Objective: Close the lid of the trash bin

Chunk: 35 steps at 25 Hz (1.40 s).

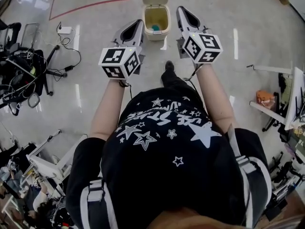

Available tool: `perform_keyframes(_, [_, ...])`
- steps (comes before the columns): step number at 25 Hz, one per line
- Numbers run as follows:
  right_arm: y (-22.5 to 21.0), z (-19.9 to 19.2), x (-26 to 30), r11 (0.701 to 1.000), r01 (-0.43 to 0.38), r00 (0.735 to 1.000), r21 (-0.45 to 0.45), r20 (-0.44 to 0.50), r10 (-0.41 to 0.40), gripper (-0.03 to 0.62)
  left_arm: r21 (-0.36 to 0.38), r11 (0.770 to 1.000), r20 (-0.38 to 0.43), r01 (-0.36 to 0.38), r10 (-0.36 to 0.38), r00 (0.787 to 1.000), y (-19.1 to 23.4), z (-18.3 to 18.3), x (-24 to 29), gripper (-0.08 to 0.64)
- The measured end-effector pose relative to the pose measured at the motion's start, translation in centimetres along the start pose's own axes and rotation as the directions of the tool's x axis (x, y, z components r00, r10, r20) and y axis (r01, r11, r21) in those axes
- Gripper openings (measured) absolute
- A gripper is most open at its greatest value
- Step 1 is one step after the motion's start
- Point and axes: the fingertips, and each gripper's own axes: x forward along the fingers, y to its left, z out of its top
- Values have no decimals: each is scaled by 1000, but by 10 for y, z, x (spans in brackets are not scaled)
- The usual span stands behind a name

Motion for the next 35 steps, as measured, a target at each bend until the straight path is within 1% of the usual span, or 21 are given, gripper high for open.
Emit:
perform_keyframes(9, [-67, 5, 48, 999, -44, 998, 29, -40, 45, 6, -23, 996, -19, -82, 82, 996, 9, -1, 70, 12])
perform_keyframes(14, [-89, 8, 70, 996, -88, 994, 31, -56, 89, 6, -20, 992, -17, -126, 125, 992, 13, 1, 99, 12])
perform_keyframes(19, [-103, 7, 82, 992, -118, 990, 41, -68, 121, 6, -16, 988, -17, -156, 155, 988, 13, 2, 113, 12])
perform_keyframes(24, [-107, 7, 93, 991, -121, 989, 52, -77, 125, 6, -8, 988, -30, -157, 156, 987, 18, 5, 124, 12])
perform_keyframes(27, [-110, 3, 98, 992, -114, 989, 47, -88, 118, 6, -10, 990, -38, -143, 143, 989, 23, 4, 134, 12])
perform_keyframes(35, [-129, 4, 132, 998, -30, 995, 48, -96, 35, 6, -11, 998, -68, -70, 69, 995, 55, 12, 176, 12])
